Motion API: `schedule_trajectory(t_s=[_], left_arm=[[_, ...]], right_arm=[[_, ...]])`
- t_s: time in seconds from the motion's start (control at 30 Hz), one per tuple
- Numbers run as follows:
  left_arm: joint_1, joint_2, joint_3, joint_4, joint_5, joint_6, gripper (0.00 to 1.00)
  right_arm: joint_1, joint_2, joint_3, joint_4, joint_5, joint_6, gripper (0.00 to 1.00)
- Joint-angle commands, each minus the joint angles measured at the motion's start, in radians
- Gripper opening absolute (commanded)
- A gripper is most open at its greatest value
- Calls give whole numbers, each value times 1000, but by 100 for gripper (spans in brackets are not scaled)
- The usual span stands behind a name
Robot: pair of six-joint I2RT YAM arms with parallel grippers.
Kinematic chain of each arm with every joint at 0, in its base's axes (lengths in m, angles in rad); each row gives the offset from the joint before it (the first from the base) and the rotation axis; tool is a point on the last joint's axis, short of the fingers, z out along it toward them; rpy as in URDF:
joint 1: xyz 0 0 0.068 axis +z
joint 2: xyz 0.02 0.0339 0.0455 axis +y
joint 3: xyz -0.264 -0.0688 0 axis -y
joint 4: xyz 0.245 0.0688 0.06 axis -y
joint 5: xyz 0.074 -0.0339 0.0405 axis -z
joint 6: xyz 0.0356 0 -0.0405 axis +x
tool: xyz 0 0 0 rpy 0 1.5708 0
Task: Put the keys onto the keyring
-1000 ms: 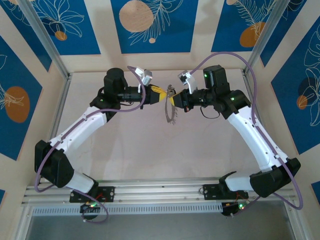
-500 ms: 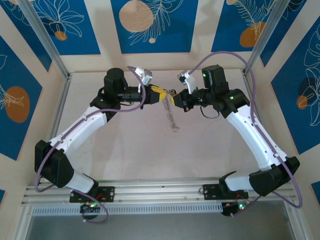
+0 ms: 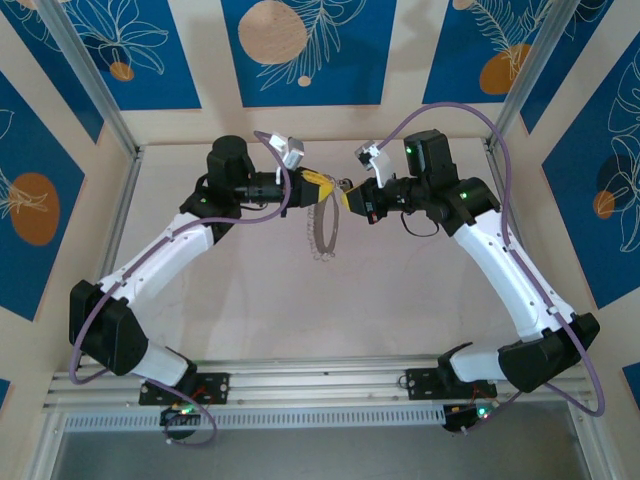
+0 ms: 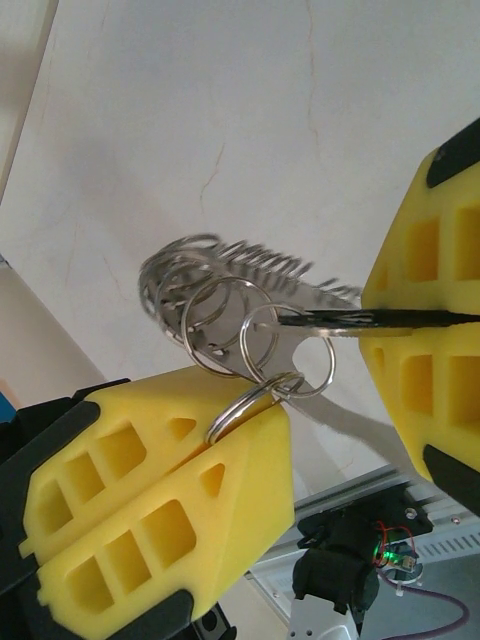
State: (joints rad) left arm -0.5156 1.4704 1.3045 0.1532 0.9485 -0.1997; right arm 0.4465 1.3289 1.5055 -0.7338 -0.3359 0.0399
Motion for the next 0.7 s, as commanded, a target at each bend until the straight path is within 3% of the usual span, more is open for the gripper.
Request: schedule_trajectory(t_s=[0.0,0.67], left_arm=[[0,-27,10,60,28,-19,0],[-17,-7,24,24,32,1,0]], right_arm=[[12,14,18,-4,20,-5,0],[37,24,73,-15,54,-14,0]])
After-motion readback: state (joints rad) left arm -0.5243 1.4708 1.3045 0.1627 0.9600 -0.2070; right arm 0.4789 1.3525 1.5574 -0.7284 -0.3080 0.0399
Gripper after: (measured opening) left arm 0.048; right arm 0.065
